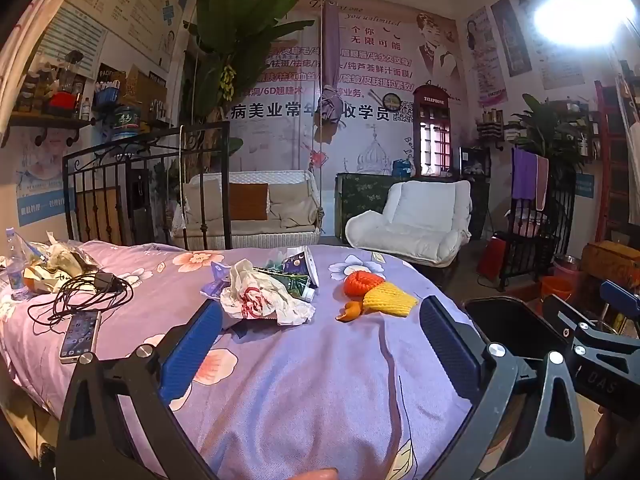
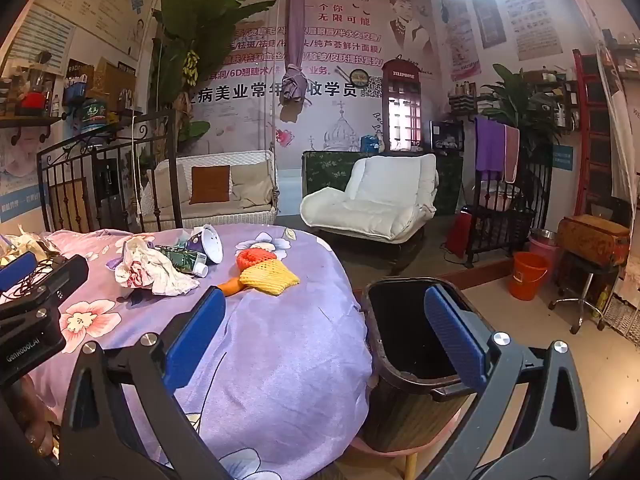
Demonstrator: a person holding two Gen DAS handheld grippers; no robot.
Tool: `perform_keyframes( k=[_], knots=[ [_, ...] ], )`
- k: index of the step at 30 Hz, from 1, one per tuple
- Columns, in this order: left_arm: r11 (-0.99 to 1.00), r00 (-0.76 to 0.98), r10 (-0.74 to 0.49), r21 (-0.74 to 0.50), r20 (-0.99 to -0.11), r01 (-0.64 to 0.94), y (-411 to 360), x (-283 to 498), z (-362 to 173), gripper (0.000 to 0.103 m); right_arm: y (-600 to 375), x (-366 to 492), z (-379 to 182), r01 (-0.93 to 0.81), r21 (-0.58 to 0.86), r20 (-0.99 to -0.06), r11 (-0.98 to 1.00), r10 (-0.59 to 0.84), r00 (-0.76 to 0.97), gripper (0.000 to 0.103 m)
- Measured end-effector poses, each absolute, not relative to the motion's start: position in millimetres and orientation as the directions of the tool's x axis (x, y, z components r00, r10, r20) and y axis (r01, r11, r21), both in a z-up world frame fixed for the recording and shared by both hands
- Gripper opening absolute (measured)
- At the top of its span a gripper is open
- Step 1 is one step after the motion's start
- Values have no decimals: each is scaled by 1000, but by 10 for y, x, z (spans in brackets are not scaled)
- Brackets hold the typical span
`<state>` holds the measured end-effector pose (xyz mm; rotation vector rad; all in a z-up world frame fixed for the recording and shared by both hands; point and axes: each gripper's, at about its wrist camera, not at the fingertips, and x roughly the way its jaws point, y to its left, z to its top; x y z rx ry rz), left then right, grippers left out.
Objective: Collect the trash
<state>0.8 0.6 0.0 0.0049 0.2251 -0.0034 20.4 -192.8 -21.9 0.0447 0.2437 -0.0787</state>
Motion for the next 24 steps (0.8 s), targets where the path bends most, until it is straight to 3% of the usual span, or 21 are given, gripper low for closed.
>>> perform_keyframes(
  k=[24],
  knots=[
    [1000, 977, -9, 0, -215, 9, 12, 0, -6, 98, -1870, 214, -202, 82, 35, -247, 996, -71, 966, 99]
  ],
)
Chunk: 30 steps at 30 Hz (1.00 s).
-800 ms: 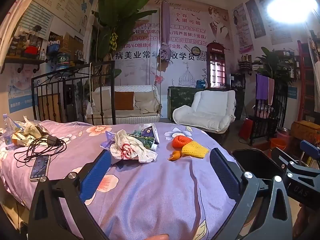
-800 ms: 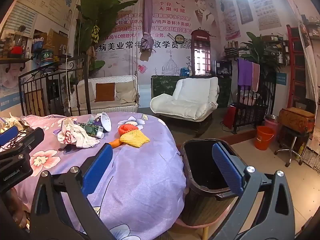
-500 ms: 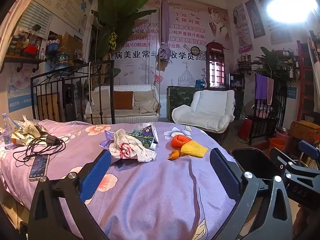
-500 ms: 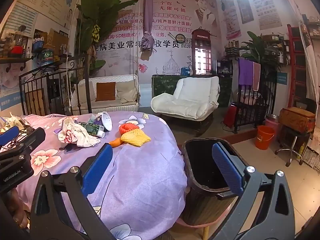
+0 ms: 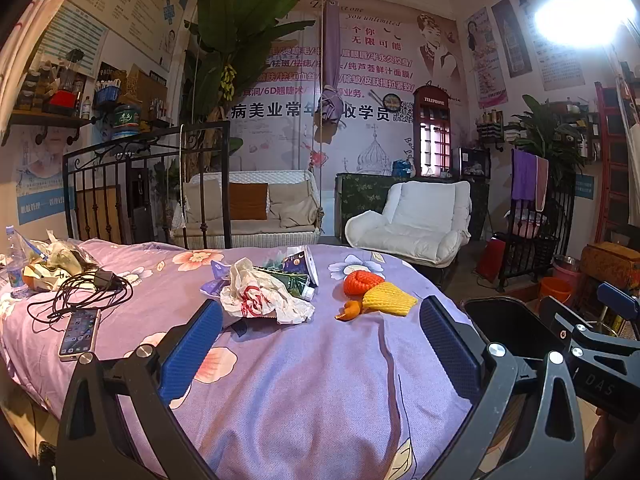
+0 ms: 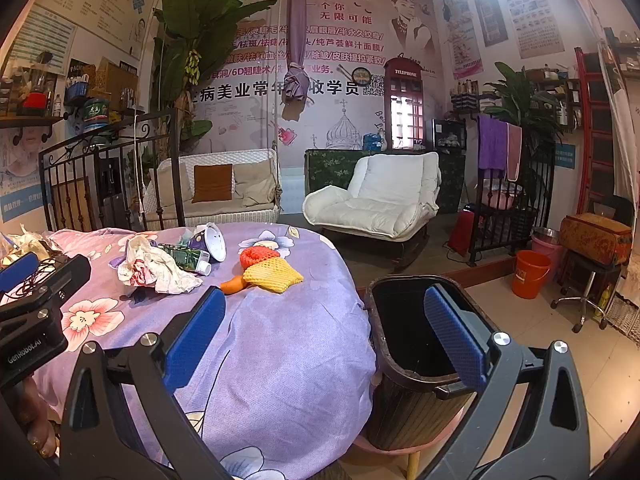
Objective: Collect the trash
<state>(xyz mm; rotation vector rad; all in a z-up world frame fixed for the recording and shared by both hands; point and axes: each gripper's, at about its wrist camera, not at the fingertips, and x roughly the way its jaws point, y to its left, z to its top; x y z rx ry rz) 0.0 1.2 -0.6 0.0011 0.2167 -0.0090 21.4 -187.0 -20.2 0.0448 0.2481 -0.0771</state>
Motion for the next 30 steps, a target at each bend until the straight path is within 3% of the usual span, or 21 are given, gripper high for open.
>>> perform_keyframes(
  k=[30],
  knots=[
    [1000, 977, -8, -1, -214, 8, 7, 5, -13, 98, -1870, 233, -222, 80, 38, -253, 996, -67, 965, 99]
  ],
)
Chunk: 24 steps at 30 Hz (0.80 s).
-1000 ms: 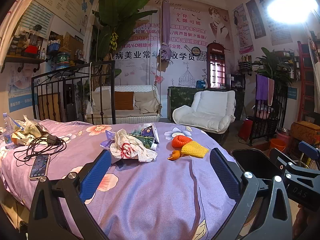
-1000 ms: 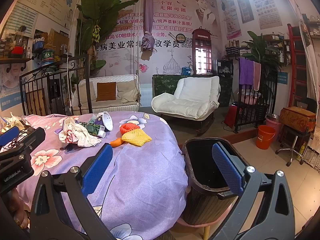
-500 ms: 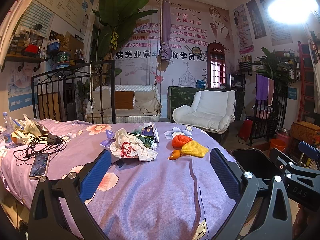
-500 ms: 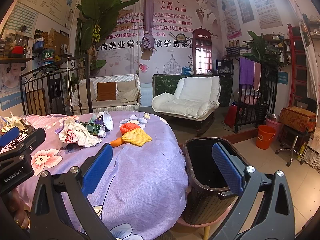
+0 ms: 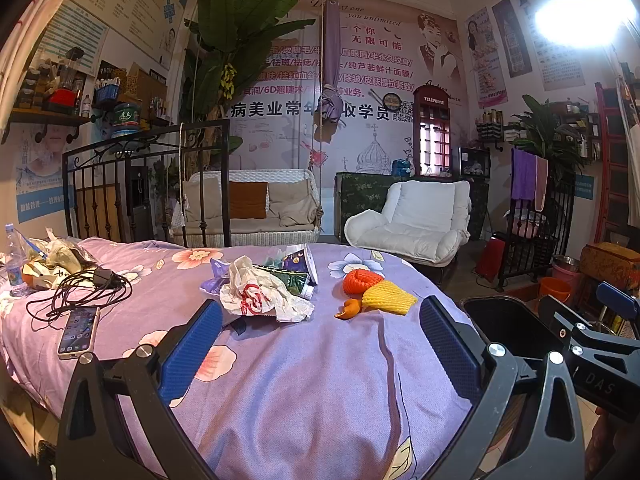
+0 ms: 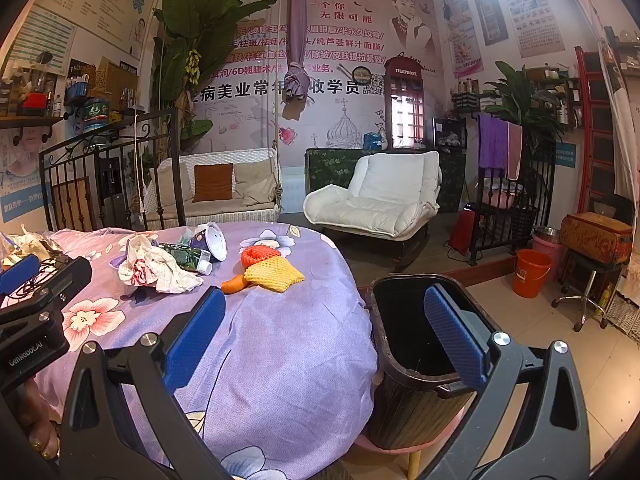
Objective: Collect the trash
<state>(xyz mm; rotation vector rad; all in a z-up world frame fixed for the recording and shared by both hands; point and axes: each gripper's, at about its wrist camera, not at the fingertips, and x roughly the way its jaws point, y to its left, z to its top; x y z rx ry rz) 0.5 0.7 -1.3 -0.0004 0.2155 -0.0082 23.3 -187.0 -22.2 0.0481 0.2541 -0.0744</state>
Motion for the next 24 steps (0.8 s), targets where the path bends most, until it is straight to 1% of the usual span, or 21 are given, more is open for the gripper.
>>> perform_keyframes(
  k=[24],
  knots=[
    [1000, 977, -8, -2, -214, 8, 10, 8, -16, 98, -1866, 234, -266, 77, 42, -258, 996, -64, 964, 99]
  ],
)
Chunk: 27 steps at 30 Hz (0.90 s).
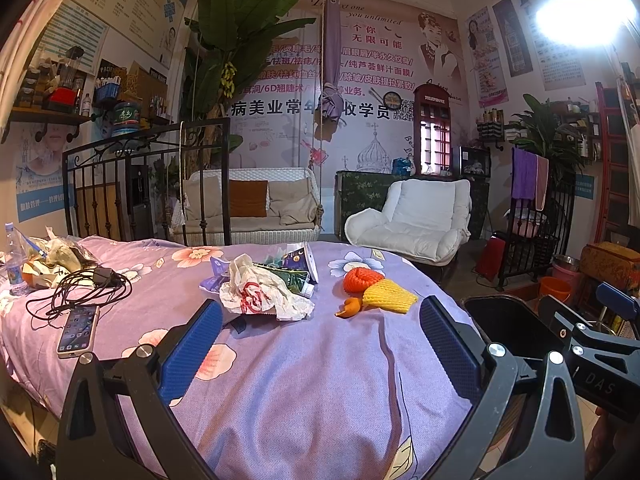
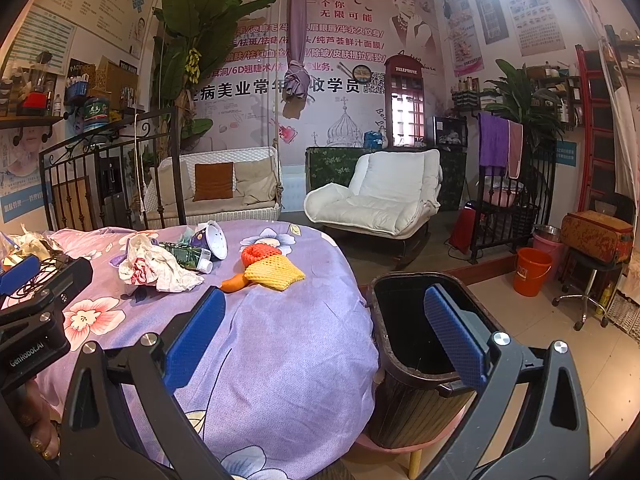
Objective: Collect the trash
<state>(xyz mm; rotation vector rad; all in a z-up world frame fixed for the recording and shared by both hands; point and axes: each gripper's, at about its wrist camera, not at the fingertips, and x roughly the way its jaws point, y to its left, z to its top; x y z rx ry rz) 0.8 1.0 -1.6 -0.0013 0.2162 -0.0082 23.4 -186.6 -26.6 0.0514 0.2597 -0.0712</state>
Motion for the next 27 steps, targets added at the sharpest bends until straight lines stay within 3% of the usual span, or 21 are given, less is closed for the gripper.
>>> perform_keyframes(
  k=[19, 27],
  knots=[
    [1000, 973, -10, -2, -229, 9, 25, 50, -54, 98, -1833, 254, -303, 72, 42, -268, 997, -58, 962, 99],
    [999, 911, -20, -48, -413, 0, 317, 531, -447, 98, -1777, 844, -513, -48, 45, -409, 998, 63, 910, 99]
  ],
)
